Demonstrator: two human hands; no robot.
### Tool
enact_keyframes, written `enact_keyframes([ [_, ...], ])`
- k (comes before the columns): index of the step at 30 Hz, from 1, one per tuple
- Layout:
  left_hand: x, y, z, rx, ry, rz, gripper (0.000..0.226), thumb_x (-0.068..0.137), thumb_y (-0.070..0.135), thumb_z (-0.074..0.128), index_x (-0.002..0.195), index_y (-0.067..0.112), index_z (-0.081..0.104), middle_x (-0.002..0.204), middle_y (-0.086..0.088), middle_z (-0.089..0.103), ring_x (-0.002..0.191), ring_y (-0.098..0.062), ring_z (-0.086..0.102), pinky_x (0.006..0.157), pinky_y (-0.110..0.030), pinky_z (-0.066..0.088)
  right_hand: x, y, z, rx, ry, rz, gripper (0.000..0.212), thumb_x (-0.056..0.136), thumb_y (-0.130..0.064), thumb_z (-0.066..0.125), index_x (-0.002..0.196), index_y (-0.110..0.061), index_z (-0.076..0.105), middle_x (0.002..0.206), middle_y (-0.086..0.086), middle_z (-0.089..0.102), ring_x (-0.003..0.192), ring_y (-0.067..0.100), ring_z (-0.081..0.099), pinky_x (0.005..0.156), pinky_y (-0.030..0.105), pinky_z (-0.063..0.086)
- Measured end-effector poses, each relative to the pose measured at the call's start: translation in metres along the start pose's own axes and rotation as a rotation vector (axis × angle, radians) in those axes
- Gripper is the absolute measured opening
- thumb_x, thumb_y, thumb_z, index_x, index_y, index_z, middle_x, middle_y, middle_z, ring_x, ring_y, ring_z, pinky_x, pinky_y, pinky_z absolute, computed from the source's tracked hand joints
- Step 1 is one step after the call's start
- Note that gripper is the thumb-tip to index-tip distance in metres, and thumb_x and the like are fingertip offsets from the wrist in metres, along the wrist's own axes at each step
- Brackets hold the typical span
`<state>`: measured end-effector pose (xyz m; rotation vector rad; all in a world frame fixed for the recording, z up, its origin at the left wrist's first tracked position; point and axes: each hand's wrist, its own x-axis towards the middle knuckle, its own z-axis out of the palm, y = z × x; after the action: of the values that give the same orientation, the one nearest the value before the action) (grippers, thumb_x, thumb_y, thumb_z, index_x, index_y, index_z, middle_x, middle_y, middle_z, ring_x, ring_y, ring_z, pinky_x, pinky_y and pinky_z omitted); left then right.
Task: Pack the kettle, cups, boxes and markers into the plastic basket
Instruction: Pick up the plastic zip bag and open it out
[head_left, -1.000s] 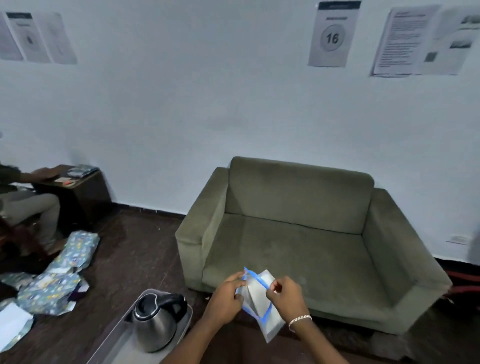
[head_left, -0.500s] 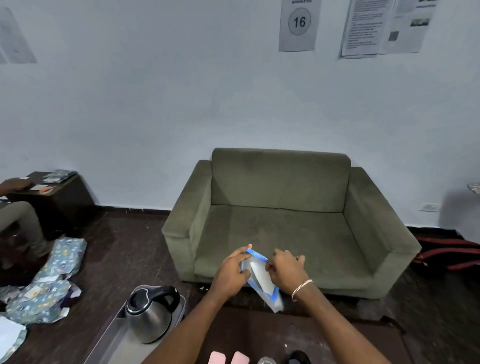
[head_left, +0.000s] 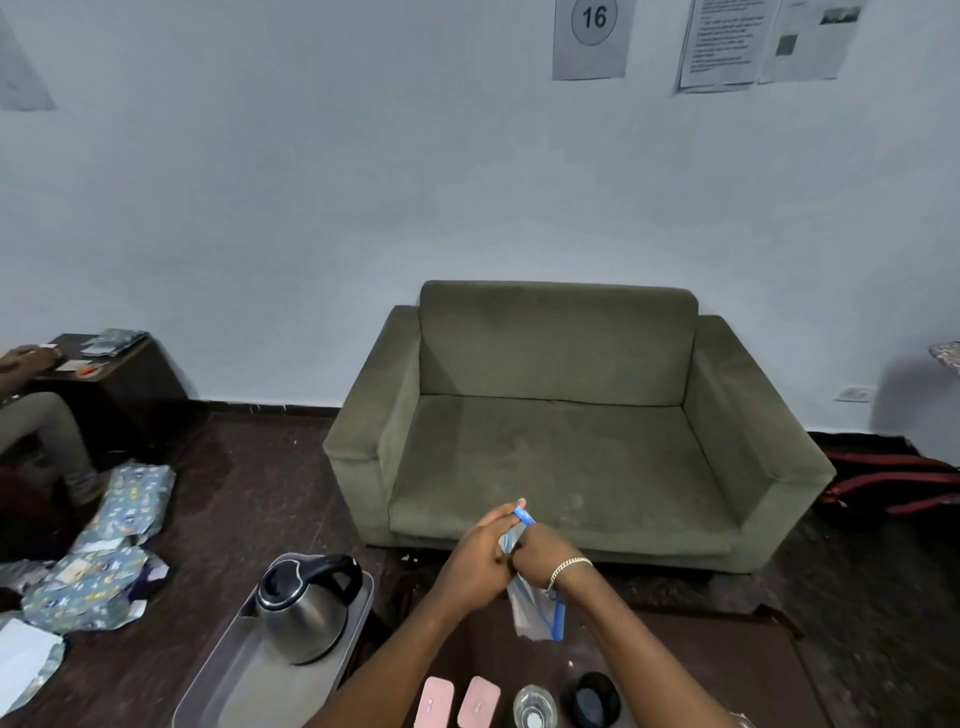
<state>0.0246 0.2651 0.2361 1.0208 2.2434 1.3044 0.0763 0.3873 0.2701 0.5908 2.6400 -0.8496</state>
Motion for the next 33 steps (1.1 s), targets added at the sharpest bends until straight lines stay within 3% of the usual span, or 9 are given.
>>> enact_keyframes([
  [7, -0.022, -0.009, 0.005, -0.032, -0.112, 0.006, 0.063, 0.083, -0.012, 0.051, 0.143, 0.006, 0.056, 0.160, 0.008, 0.044, 0.086, -0.038, 0.067, 0.083, -0.025, 0.051, -0.007, 0.020, 0.023, -0.048, -0.208, 0.113, 0.034, 0.099, -0.010, 0.044, 0.125, 0.000, 0.063, 0.129, 0.019, 0.064, 0.117, 0.029, 0.059, 0.093, 0.031, 0.044],
  [11, -0.032, -0.012, 0.007, -0.061, -0.165, 0.026, 0.063, 0.082, -0.007, 0.053, 0.142, 0.009, 0.058, 0.156, 0.016, 0.046, 0.068, -0.001, 0.059, 0.066, -0.019, 0.045, 0.012, 0.030, 0.067, -0.410, -0.156, 0.049, 0.046, 0.084, 0.013, 0.053, 0.130, 0.011, 0.051, 0.136, 0.022, 0.053, 0.133, 0.025, 0.051, 0.108, 0.025, 0.039],
  [12, -0.033, -0.013, 0.007, -0.063, -0.171, 0.025, 0.062, 0.081, -0.005, 0.053, 0.141, 0.011, 0.059, 0.155, 0.018, 0.047, 0.069, -0.002, 0.057, 0.067, -0.019, 0.045, 0.010, 0.033, 0.078, -0.444, -0.363, 0.139, 0.056, 0.070, 0.024, 0.051, 0.126, 0.014, 0.050, 0.132, 0.025, 0.052, 0.132, 0.024, 0.052, 0.108, 0.022, 0.041],
  [16, -0.033, -0.020, 0.004, -0.016, -0.153, -0.012, 0.060, 0.079, 0.001, 0.057, 0.138, 0.011, 0.062, 0.153, 0.017, 0.050, 0.087, -0.001, 0.067, 0.075, -0.015, 0.049, 0.017, 0.031, 0.086, -0.319, -0.018, 0.093, 0.022, 0.091, -0.006, 0.059, 0.110, -0.017, 0.056, 0.124, 0.011, 0.061, 0.128, 0.034, 0.056, 0.087, 0.029, 0.040],
  [19, -0.031, -0.026, 0.003, 0.072, -0.130, -0.079, 0.059, 0.076, 0.003, 0.057, 0.134, 0.008, 0.065, 0.153, 0.012, 0.051, 0.108, -0.010, 0.062, 0.082, 0.003, 0.037, 0.010, 0.043, 0.067, -0.130, 0.017, -0.004, 0.032, 0.097, -0.015, 0.053, 0.127, -0.009, 0.061, 0.130, 0.016, 0.063, 0.122, 0.034, 0.059, 0.096, 0.038, 0.047],
  [22, -0.030, -0.033, 0.004, 0.131, -0.114, -0.110, 0.063, 0.072, 0.000, 0.056, 0.134, 0.008, 0.065, 0.151, 0.001, 0.055, 0.133, -0.004, 0.053, 0.108, -0.001, 0.030, 0.010, 0.029, 0.081, -0.090, 0.004, -0.219, 0.035, 0.097, -0.006, 0.050, 0.131, -0.001, 0.058, 0.139, 0.021, 0.057, 0.132, 0.029, 0.052, 0.112, 0.033, 0.036],
  [26, -0.031, -0.043, 0.010, 0.200, -0.107, -0.151, 0.065, 0.073, 0.000, 0.060, 0.137, 0.009, 0.063, 0.146, -0.002, 0.057, 0.137, -0.015, 0.054, 0.113, -0.008, 0.030, 0.008, 0.030, 0.074, -0.251, 0.063, -0.412, 0.033, 0.087, -0.016, 0.055, 0.118, -0.008, 0.062, 0.124, 0.013, 0.066, 0.117, 0.029, 0.060, 0.099, 0.035, 0.045],
  [30, -0.034, -0.053, 0.002, 0.210, -0.127, -0.197, 0.060, 0.074, 0.002, 0.058, 0.133, 0.012, 0.064, 0.144, 0.000, 0.057, 0.134, -0.015, 0.055, 0.113, -0.021, 0.040, -0.001, 0.039, 0.075, -0.140, 0.171, -0.420, 0.049, 0.085, -0.022, 0.056, 0.133, -0.029, 0.047, 0.109, 0.005, 0.071, 0.098, 0.030, 0.067, 0.076, 0.036, 0.050],
  [33, -0.039, -0.053, 0.001, 0.187, -0.143, -0.215, 0.064, 0.072, 0.016, 0.055, 0.135, 0.012, 0.064, 0.143, 0.005, 0.056, 0.130, -0.005, 0.052, 0.104, -0.001, 0.032, -0.003, 0.051, 0.069, 0.219, 0.220, -0.274, 0.086, 0.078, -0.018, 0.066, 0.148, -0.049, 0.026, 0.080, 0.008, 0.068, 0.077, 0.027, 0.067, 0.068, 0.034, 0.050],
])
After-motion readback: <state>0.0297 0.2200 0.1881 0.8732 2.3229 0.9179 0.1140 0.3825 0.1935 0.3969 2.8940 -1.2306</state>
